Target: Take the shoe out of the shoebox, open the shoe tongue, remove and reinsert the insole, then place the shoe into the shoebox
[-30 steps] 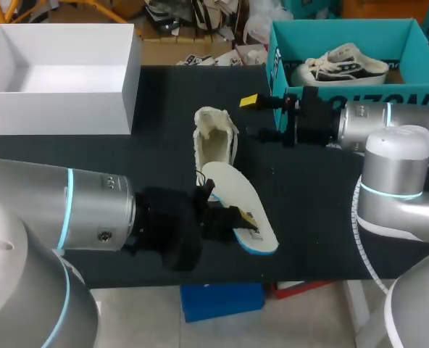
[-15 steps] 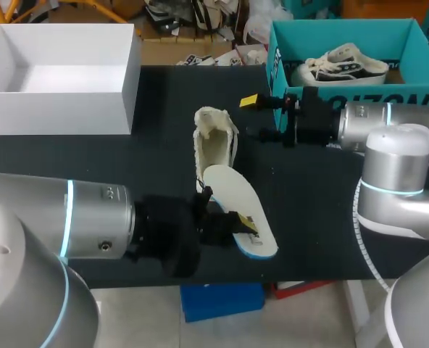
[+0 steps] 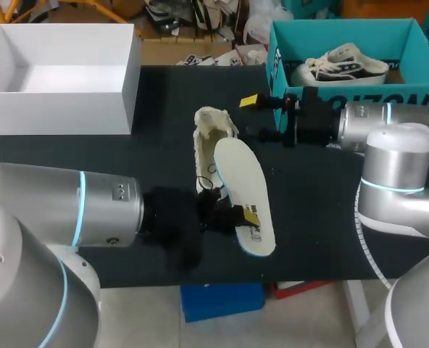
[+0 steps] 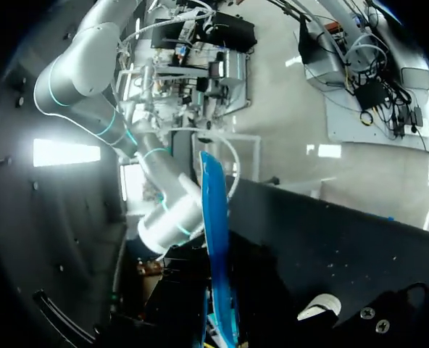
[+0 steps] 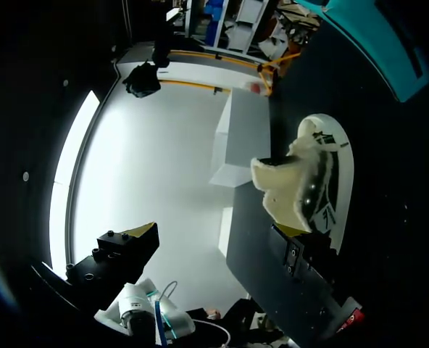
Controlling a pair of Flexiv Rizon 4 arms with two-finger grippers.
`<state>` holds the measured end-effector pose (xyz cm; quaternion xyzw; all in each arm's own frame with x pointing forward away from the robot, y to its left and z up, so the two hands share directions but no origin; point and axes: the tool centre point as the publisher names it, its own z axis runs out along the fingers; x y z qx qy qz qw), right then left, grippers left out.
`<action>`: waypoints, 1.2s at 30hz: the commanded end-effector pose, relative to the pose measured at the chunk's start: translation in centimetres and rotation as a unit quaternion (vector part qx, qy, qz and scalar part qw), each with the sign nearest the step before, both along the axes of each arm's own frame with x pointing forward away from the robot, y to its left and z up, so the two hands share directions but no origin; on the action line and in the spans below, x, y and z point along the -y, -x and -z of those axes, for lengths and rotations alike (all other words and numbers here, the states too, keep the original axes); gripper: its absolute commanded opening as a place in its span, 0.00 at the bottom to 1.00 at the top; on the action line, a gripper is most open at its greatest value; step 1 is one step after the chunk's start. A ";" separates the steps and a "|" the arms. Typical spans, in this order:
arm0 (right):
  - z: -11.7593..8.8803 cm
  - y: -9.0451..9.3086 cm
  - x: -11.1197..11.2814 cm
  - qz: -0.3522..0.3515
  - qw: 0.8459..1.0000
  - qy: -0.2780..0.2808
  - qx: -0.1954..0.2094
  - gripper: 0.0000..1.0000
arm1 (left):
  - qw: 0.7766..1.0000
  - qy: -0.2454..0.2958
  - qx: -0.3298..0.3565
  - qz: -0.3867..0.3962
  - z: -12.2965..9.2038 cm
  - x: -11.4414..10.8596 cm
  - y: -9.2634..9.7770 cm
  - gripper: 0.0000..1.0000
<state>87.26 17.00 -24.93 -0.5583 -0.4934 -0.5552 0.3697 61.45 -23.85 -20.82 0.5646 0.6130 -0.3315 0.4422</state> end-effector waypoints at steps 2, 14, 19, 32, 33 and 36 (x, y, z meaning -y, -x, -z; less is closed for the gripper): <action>0.0 0.0 -0.2 0.002 1.000 0.001 0.000 1.00 | 0.919 0.360 0.089 0.133 0.2 -4.3 -1.5 0.00; 0.0 0.0 -0.2 0.002 1.000 0.001 0.000 1.00 | 0.919 0.360 0.089 0.133 0.2 -4.3 -1.5 0.00; 0.0 0.0 -0.2 0.002 1.000 0.001 0.000 1.00 | 0.910 0.379 0.097 0.140 0.8 -4.0 -1.9 0.00; 0.0 0.0 -0.2 0.002 1.000 0.001 0.000 1.00 | 0.914 0.359 0.129 0.137 3.1 -4.7 -4.4 0.00; 0.0 0.0 -0.2 0.002 1.000 0.001 0.000 1.00 | 0.914 0.358 0.131 0.136 3.2 -4.8 -4.6 0.00; 0.0 0.0 -0.2 0.002 1.000 0.001 0.000 1.00 | 0.922 0.341 0.129 0.132 3.5 -5.0 -5.1 0.00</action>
